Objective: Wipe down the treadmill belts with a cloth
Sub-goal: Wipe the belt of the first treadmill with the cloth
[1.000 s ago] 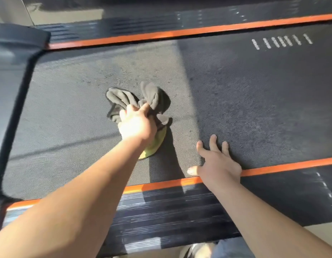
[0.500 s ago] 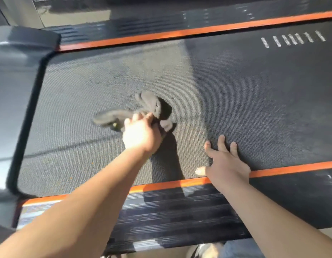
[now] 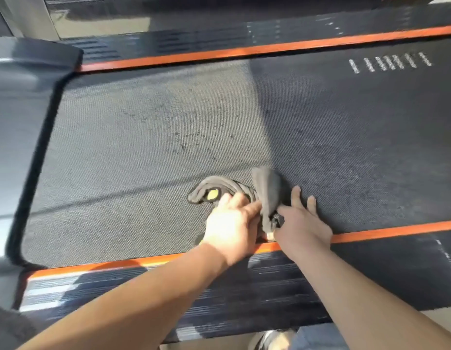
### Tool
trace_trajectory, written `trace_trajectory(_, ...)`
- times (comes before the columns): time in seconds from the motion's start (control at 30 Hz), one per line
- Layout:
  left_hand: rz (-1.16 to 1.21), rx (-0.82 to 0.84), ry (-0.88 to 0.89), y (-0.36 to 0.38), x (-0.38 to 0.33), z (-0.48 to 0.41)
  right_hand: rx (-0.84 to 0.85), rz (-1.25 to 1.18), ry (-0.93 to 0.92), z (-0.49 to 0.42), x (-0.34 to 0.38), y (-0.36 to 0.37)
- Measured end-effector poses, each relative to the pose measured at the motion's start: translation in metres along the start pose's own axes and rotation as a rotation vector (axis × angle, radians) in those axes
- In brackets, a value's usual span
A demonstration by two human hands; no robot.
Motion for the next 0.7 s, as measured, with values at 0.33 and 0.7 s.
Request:
trace_trajectory(0.33,-0.287,0.000,-0.408,-0.045,0.074,-0.040,-0.015,0.005,-0.035,-0.001,0.001,0.006)
trace_trajectory(0.7,-0.244,-0.067,-0.379,-0.040,0.075,-0.045,0.012,0.014,-0.028,-0.002,0.003,0.005)
Point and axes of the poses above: each hand's wrist, its own z-axis away from the middle knuckle, its own y-axis out of the palm, x = y × z, the point moved 7 cm from there along -z, towards the middle knuckle, and after that the axes turned 10 degrees about -x, right-handed, at the moved point
